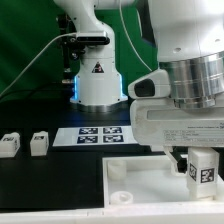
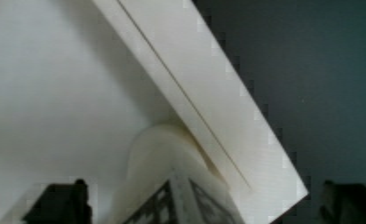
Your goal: Assemble one leg
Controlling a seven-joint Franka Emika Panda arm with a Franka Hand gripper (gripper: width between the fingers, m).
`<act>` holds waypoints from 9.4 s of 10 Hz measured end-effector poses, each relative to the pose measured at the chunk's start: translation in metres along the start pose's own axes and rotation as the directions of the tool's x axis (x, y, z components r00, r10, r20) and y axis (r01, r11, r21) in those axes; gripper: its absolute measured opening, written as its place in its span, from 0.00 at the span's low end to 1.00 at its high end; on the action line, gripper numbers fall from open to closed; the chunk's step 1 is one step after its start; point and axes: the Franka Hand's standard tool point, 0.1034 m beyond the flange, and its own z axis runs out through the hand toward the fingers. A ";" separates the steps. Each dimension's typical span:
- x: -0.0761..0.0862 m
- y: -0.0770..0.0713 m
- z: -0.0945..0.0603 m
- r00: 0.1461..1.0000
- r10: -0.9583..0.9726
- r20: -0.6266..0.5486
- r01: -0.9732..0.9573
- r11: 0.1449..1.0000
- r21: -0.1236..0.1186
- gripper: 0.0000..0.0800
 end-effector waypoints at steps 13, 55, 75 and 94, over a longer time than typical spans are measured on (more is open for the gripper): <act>0.014 0.003 -0.007 0.999 -0.031 -0.034 0.029 0.998 -0.058 0.36; 0.005 0.001 -0.004 0.339 0.940 0.037 -0.931 0.330 0.158 0.50; 0.012 0.006 -0.010 0.995 0.038 -0.093 -0.044 0.997 -0.065 0.36; -0.005 -0.002 -0.019 0.466 0.885 -0.007 -0.879 0.463 0.111 0.81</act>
Offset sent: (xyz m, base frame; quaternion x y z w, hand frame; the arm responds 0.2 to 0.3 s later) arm 0.0042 -0.0012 0.0143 -0.0621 0.0297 -0.3483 0.9348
